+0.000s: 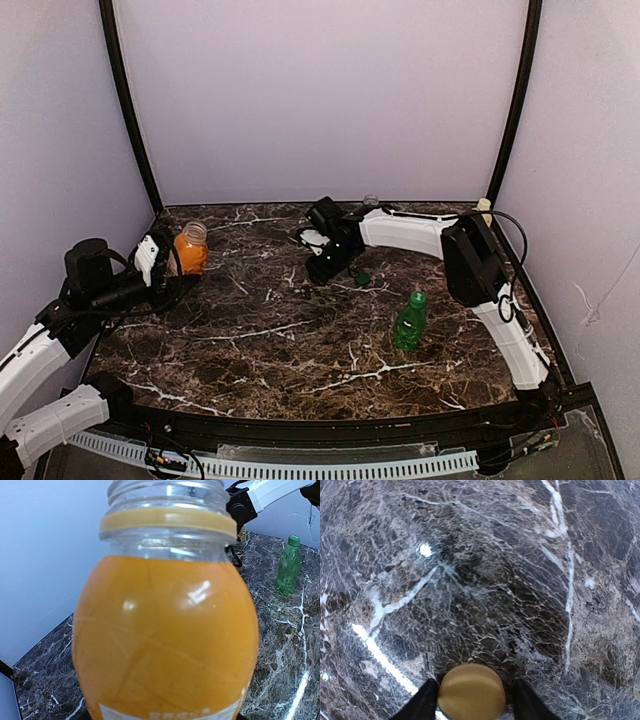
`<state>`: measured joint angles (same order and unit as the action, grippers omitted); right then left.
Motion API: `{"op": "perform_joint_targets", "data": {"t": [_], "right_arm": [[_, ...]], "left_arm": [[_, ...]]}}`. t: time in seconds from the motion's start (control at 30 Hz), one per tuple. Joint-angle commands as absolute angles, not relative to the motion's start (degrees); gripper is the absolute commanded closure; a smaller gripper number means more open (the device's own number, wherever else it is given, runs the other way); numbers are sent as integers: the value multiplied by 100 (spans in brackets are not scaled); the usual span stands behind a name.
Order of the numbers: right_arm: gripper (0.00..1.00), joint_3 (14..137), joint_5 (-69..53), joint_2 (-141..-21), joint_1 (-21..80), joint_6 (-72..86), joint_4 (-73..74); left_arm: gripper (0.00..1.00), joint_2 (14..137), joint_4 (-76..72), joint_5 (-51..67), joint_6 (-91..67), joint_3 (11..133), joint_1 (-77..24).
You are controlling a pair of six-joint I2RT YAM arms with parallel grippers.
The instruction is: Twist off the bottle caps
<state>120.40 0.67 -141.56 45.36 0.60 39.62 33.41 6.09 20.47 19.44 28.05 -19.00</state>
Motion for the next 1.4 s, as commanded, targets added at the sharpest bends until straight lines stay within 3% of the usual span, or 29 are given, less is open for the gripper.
{"op": "perform_joint_targets", "data": {"t": [0.0, 0.1, 0.2, 0.4, 0.57, 0.67, 0.97, 1.1, 1.27, 1.37], "right_arm": [[38, 11939, -175, -14098, 4574, 35, 4005], [21, 12033, -223, -13934, 4570, -191, 4014], [12, 12268, -453, -13595, 4579, -389, 3995], [12, 11754, -2101, -12045, 4870, -1436, 2808], [10, 10053, -4277, -10523, 5295, -1357, -195], [10, 9796, -4551, -10524, 5623, -841, -1399], [10, 11377, -4161, -11567, 6238, -754, -872], [15, 11624, -4121, -11836, 6333, -740, -529], [33, 11619, -4141, -11989, 6344, -597, -387], [50, 11626, -4177, -12022, 6341, -586, -324]], "left_arm": [[98, 3326, 436, 2166, 1903, 2702, -1863], [98, 3315, 408, 2233, 1880, 2695, -1863], [98, 3318, 411, 2356, 1853, 2758, -1863], [98, 3345, 266, 3157, 1683, 2986, -1863], [98, 3393, 112, 4086, 1513, 3099, -1863], [98, 3410, 127, 4481, 1543, 3098, -1864], [98, 3392, 124, 4615, 1547, 3177, -1863], [98, 3359, 129, 4616, 1568, 3166, -1865], [98, 3349, 107, 4618, 1598, 3132, -1864], [98, 3357, 84, 4608, 1615, 3135, -1863]]}}
